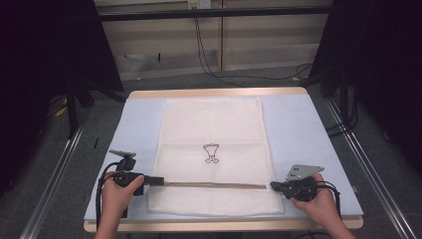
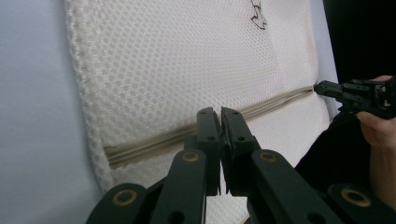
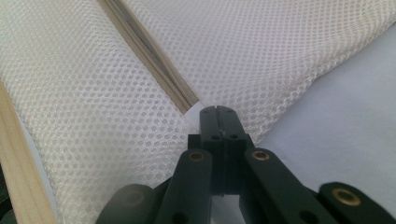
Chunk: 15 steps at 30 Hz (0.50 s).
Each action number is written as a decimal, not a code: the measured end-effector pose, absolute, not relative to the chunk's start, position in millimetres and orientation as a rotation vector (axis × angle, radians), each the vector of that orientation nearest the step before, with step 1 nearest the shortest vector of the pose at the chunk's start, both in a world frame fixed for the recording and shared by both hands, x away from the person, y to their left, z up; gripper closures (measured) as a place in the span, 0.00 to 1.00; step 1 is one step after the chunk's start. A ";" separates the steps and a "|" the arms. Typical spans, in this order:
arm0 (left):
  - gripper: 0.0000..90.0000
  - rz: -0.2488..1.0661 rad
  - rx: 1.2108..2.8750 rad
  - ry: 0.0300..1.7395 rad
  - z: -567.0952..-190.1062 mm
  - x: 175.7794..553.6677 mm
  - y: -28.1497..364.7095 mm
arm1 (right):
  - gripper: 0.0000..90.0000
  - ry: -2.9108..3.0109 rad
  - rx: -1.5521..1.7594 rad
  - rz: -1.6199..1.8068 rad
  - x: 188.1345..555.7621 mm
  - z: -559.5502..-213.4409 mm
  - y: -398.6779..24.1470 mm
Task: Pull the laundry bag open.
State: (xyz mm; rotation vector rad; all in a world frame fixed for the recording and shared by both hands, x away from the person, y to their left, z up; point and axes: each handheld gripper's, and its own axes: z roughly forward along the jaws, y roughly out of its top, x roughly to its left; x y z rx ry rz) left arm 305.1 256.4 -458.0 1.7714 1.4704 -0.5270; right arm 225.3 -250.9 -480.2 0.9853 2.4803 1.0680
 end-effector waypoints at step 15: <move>0.97 -0.511 1.720 1.524 -463.4 303.3 286.0 | 1.00 2.486 0.970 1.055 226.0 -479.6 -250.8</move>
